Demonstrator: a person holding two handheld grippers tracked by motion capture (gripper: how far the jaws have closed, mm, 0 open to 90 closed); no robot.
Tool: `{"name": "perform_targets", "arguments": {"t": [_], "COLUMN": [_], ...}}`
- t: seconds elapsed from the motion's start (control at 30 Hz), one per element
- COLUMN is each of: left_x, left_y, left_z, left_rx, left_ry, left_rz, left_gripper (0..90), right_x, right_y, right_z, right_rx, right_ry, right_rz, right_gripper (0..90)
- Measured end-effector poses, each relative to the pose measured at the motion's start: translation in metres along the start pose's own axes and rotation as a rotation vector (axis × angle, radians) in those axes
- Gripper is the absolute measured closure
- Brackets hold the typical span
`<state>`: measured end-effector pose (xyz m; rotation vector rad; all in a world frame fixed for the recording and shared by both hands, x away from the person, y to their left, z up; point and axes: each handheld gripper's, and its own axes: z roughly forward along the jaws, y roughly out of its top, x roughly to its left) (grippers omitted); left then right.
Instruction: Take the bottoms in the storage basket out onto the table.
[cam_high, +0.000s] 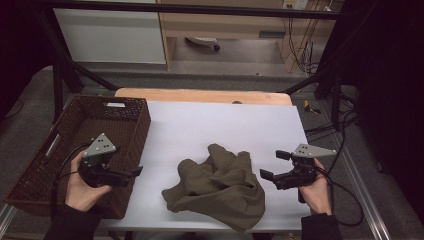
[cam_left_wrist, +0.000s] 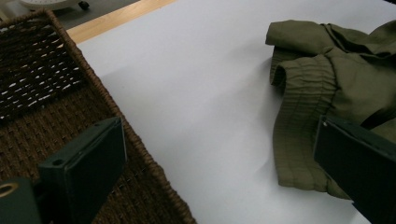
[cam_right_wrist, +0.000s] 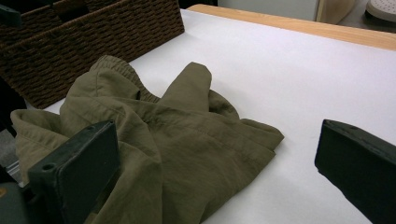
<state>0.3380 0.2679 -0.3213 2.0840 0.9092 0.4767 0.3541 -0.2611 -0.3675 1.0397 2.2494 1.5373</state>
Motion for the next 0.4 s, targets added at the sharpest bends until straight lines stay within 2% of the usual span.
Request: {"name": "perform_targets", "arguments": {"t": [0.4], "left_x": [0.0088], "left_y": [-0.007], "left_z": [0.0045], "left_rx": [0.013], "left_ry": [0.012], "left_rz": [-0.021], "left_gripper": [2.6], "right_x": [-0.0009], "right_y": [-0.002], "right_z": [-0.0004], "right_rx": [0.006], "right_ry": [-0.001], "right_rz": [0.004], "right_gripper": [0.6]}}
